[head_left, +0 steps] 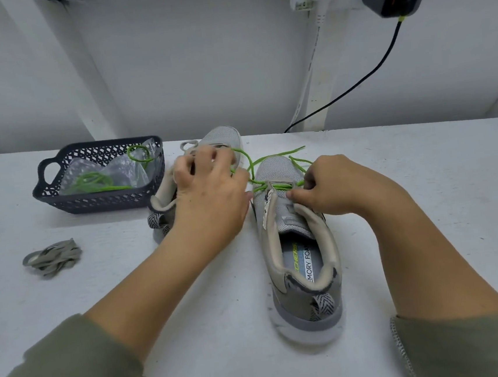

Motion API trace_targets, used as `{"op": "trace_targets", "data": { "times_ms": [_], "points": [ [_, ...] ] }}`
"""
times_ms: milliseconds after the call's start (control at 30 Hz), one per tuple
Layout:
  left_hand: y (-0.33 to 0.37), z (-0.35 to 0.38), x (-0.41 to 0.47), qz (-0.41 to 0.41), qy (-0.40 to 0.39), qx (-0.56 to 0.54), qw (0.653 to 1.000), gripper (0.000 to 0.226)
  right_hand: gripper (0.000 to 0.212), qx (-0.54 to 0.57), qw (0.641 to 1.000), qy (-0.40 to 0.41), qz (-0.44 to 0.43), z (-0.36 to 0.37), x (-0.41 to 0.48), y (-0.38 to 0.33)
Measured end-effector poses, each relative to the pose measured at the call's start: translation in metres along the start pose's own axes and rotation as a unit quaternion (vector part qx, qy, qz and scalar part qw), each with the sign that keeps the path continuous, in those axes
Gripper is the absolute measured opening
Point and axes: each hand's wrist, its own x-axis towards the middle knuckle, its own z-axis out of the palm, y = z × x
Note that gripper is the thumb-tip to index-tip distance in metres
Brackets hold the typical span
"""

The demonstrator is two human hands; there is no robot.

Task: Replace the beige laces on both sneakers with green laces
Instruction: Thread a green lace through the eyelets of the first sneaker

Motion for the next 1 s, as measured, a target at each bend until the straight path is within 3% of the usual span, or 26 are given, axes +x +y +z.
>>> {"op": "trace_targets", "data": {
  "times_ms": [167,267,467,633,767,1000],
  "points": [
    [0.011,0.02,0.016,0.026,0.018,-0.076,0.997,0.015,0.058,0.034,0.999,-0.025,0.015,-0.007,-0.008,0.0],
    [0.014,0.016,0.012,0.004,0.007,-0.062,0.998,0.012,0.047,0.039,0.999,-0.019,0.024,-0.006,-0.013,-0.005],
    [0.001,-0.013,-0.023,-0.014,-0.131,0.123,0.984,0.034,0.031,0.028,0.997,0.061,0.049,0.009,-0.021,-0.013],
    [0.01,-0.009,-0.001,-0.012,-0.02,0.06,0.998,0.024,0.032,0.075,0.993,0.083,0.039,0.014,-0.025,-0.013],
    [0.013,0.011,0.024,0.014,-0.058,-0.003,0.998,0.018,0.029,0.086,0.992,0.086,0.038,0.014,-0.026,-0.011],
    [0.016,0.016,0.012,-0.025,0.022,-0.06,0.998,0.02,0.028,0.076,0.992,0.095,0.026,0.018,-0.025,-0.012]
  ]
}}
